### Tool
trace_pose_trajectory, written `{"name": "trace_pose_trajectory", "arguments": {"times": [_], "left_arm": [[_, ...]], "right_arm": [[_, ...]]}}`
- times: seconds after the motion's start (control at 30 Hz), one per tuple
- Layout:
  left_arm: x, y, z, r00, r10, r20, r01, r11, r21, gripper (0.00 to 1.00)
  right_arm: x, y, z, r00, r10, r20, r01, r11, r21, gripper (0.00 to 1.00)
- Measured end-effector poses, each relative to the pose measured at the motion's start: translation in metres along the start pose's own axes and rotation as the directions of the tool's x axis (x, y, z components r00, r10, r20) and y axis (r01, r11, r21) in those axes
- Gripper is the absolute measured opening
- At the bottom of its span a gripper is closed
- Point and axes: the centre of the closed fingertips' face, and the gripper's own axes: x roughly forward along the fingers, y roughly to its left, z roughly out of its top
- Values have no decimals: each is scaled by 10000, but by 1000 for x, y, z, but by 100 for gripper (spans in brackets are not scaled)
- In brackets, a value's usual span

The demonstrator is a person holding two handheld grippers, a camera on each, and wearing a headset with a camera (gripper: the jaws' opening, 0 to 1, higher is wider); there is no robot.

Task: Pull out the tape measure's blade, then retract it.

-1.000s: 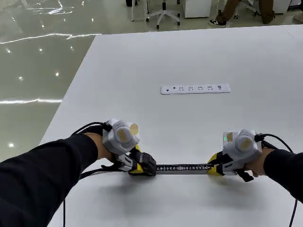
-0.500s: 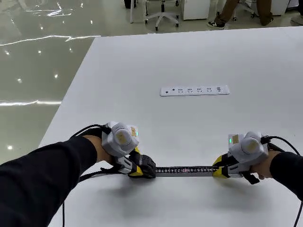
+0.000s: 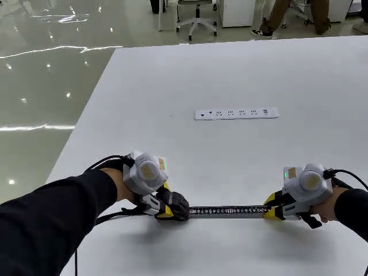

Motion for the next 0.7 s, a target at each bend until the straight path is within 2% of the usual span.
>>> {"name": "trace_pose_trajectory", "arguments": {"times": [0.7], "left_arm": [[0,0,0,10000,9,-16,-9,10000,21,30]], "right_arm": [[-10,-7,-12,9999,-22,-149,23,10000,79,10]]}}
